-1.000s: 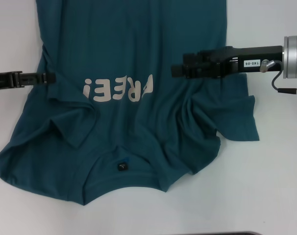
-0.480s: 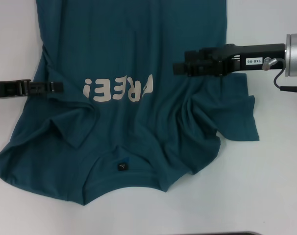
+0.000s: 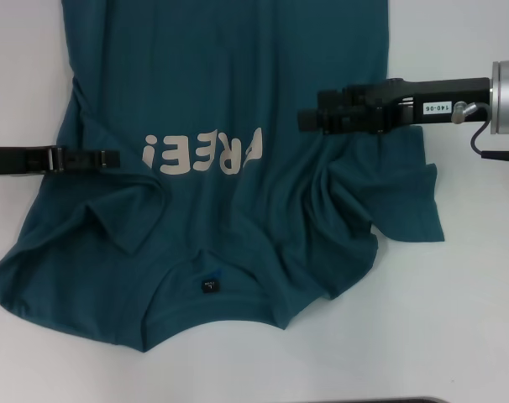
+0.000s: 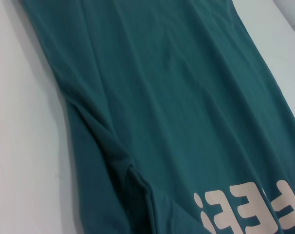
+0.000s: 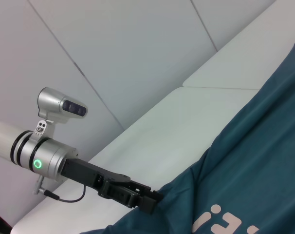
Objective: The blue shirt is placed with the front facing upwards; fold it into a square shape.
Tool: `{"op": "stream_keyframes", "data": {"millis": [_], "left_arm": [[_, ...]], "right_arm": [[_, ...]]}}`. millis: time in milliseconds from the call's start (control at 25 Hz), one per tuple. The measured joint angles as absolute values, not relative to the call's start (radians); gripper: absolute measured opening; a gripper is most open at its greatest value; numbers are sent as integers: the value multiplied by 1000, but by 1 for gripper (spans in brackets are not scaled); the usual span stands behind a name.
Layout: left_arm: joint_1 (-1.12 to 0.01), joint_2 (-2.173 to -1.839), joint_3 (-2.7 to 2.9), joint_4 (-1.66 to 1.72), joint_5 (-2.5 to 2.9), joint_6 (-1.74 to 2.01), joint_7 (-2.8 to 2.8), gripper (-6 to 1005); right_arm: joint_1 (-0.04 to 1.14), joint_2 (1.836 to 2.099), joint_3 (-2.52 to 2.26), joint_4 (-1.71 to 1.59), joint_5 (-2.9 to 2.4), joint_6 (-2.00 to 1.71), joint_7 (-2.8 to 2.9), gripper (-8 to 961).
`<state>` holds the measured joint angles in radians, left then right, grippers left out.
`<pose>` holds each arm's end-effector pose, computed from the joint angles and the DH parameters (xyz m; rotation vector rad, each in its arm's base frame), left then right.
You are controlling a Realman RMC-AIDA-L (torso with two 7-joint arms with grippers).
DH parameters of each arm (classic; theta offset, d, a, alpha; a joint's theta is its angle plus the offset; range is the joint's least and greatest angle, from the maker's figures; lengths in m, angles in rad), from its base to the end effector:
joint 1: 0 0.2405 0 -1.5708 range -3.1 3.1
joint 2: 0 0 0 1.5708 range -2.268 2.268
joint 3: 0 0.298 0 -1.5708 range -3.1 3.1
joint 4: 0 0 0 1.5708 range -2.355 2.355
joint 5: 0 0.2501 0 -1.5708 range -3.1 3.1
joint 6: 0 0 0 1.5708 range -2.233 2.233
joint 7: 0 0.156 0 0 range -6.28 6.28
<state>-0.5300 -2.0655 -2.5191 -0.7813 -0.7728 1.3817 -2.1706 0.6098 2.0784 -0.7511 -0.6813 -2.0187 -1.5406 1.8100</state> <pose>-0.3706 0.3982 -0.0017 -2.2741 -1.5787 -0.3155 0.2779 0.4094 -0.0361 -2.7306 1.0861 0.7070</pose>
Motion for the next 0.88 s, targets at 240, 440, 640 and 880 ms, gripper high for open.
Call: {"op": "stream_keyframes", "data": {"millis": [240, 440, 640, 880], "left_arm": [[-537, -2066, -2509, -758, -772, 1375, -2170, 904], [-559, -2077, -2485, -755, -773, 1376, -2170, 904], [-601, -2096, -2478, -755, -779, 1386, -2162, 904], [-648, -2122, -2467, -763, -780, 1390, -2159, 904]], "right_arm": [[606, 2077, -752, -680, -2019, -1542, 1810, 853], [605, 2076, -751, -679, -2019, -1549, 1810, 854], [605, 2074, -750, -679, -2019, -1553, 1810, 854], [597, 2074, -750, -682, -2019, -1557, 1810, 852]]}}
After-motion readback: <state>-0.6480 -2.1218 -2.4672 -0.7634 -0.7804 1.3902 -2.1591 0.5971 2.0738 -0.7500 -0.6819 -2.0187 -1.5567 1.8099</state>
